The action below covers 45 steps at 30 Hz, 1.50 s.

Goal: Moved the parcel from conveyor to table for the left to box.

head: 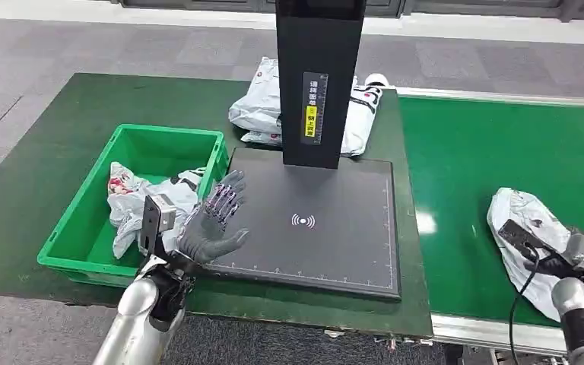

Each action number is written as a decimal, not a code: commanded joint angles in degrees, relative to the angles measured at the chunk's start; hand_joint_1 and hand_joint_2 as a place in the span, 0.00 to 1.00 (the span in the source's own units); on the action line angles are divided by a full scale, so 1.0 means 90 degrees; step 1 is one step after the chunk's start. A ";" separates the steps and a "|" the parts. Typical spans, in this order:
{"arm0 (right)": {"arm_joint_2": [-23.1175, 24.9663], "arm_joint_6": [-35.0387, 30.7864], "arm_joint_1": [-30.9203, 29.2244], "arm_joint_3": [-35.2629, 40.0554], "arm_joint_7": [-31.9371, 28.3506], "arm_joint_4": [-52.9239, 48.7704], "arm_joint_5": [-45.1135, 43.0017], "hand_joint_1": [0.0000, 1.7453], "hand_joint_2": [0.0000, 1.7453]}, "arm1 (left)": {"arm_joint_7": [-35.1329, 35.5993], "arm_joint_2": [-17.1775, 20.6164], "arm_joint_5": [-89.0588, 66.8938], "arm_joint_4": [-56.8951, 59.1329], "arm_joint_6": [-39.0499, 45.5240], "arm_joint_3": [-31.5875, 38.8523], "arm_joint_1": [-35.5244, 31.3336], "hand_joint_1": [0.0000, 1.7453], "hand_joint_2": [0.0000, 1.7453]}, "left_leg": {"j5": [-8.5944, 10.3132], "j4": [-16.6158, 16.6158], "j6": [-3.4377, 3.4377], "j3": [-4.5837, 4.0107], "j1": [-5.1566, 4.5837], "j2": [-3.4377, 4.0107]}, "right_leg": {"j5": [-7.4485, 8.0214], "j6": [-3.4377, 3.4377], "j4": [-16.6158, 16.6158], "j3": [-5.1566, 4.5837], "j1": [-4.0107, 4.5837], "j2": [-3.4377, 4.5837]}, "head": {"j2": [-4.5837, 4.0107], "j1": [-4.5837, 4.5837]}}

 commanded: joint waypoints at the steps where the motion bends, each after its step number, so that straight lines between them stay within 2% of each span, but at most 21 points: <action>1: -0.0310 0.0595 0.0073 0.0777 -0.0297 0.0761 -0.0054 0.00 1.00 | -0.0136 0.0237 -0.0100 0.0598 0.0005 -0.0085 -0.0229 0.00 1.00 | -0.0002 -0.0011 -0.0002 0.0019 0.0004 0.0003 | 0.0000 -0.0005 -0.0013 0.0021 0.0005 -0.0001 | 0.0000 0.0000; 6: -0.0305 0.0632 0.0041 0.0796 -0.0289 0.0743 -0.0060 0.00 1.00 | -0.0138 0.0236 -0.0103 0.0573 0.0002 -0.0085 -0.0213 0.00 1.00 | -0.0002 -0.0017 0.0001 0.0026 0.0000 0.0015 | 0.0003 -0.0006 -0.0015 0.0022 0.0002 0.0009 | 0.0000 0.0000; 10: -0.0437 0.1056 0.0063 0.1288 -0.0520 0.0788 -0.0106 0.00 1.00 | -0.0188 0.0280 -0.0194 0.0611 0.0011 -0.0097 -0.0235 0.00 1.00 | -0.0001 -0.0015 0.0002 0.0024 0.0004 0.0016 | 0.0005 -0.0005 -0.0018 0.0022 0.0006 0.0010 | 0.0000 0.0000; 16: -0.0438 0.1384 -0.0573 0.2113 -0.1153 0.1452 -0.0279 0.00 1.00 | -0.0329 0.0322 -0.0376 0.0713 0.0166 -0.0031 -0.0228 0.00 1.00 | -0.0004 -0.0016 0.0001 0.0028 0.0001 0.0040 | 0.0008 -0.0006 -0.0015 0.0017 0.0003 0.0033 | -0.0002 0.0000; 19: -0.0432 0.1367 -0.0629 0.2224 -0.1255 0.1509 -0.0380 0.00 1.00 | -0.0329 0.0318 -0.0379 0.0713 0.0180 -0.0004 -0.0214 0.00 1.00 | -0.0004 -0.0011 0.0001 0.0022 0.0000 0.0033 | 0.0006 -0.0005 -0.0008 0.0012 0.0002 0.0032 | -0.0002 0.0000; 20: -0.0396 0.1312 -0.0636 0.2226 -0.1301 0.1493 -0.0469 0.22 1.00 | -0.0331 0.0314 -0.0377 0.0684 0.0203 0.0026 -0.0196 0.00 1.00 | -0.0003 -0.0016 0.0001 0.0028 0.0001 0.0032 | 0.0006 -0.0006 -0.0013 0.0019 0.0002 0.0030 | 0.0000 0.0000; 21: -0.0355 0.1278 -0.0632 0.2238 -0.1290 0.1464 -0.0517 1.00 1.00 | -0.0331 0.0320 -0.0377 0.0651 0.0211 0.0047 -0.0178 0.00 1.00 | -0.0003 -0.0009 0.0000 0.0019 0.0004 0.0025 | 0.0005 -0.0005 -0.0010 0.0014 0.0005 0.0023 | 0.0000 0.0000; 27: -0.0226 0.1344 -0.0775 0.2326 -0.1292 0.1295 -0.0679 1.00 1.00 | -0.0318 0.0332 -0.0380 0.0500 0.0266 0.0161 -0.0083 0.00 1.00 | -0.0005 -0.0021 0.0000 0.0037 0.0005 0.0052 | 0.0011 -0.0008 -0.0021 0.0024 0.0007 0.0046 | -0.0002 0.0000; 30: -0.0202 0.1388 -0.0894 0.2410 -0.1457 0.1366 -0.0885 1.00 1.00 | -0.0314 0.0294 -0.0381 0.0485 0.0296 0.0220 -0.0031 0.00 1.00 | -0.0005 -0.0017 -0.0001 0.0031 0.0002 0.0048 | 0.0008 -0.0007 -0.0014 0.0019 0.0004 0.0042 | 0.0000 0.0000; 40: -0.0112 0.1248 -0.1002 0.2322 -0.1429 0.1431 -0.1035 1.00 1.00 | -0.0305 0.0269 -0.0389 0.0470 0.0337 0.0251 -0.0008 0.00 1.00 | -0.0005 -0.0020 -0.0001 0.0035 0.0005 0.0051 | 0.0010 -0.0008 -0.0019 0.0025 0.0007 0.0045 | -0.0002 0.0000; 41: 0.0844 0.0367 -0.1497 0.1234 -0.0974 0.1447 -0.2219 1.00 1.00 | -0.0139 0.0137 -0.0489 0.0023 0.0489 0.0458 0.0225 0.00 1.00 | -0.0004 -0.0010 0.0000 0.0019 0.0004 0.0035 | 0.0007 -0.0005 -0.0009 0.0014 0.0006 0.0030 | 0.0000 0.0000; 42: 0.0844 0.0367 -0.1497 0.1234 -0.0974 0.1447 -0.2219 1.00 1.00 | -0.0139 0.0137 -0.0489 0.0023 0.0489 0.0458 0.0225 0.00 1.00 | -0.0005 -0.0013 0.0000 0.0026 0.0002 0.0041 | 0.0007 -0.0006 -0.0010 0.0017 0.0003 0.0036 | 0.0000 0.0000; 43: 0.1018 0.0509 -0.1538 0.0661 -0.1285 0.1396 -0.2979 1.00 1.00 | -0.0129 0.0129 -0.0503 -0.0015 0.0501 0.0481 0.0251 0.00 1.00 | -0.0007 -0.0015 -0.0001 0.0028 0.0004 0.0054 | 0.0011 -0.0006 -0.0013 0.0017 0.0006 0.0048 | 0.0000 0.0000; 45: 0.1150 0.0653 -0.1546 0.0335 -0.1534 0.1126 -0.3707 1.00 1.00 | -0.0129 0.0118 -0.0515 -0.0023 0.0522 0.0529 0.0286 0.00 1.00 | -0.0005 -0.0016 -0.0003 0.0029 0.0004 0.0076 | 0.0014 -0.0009 -0.0006 0.0008 0.0006 0.0072 | -0.0002 -0.0002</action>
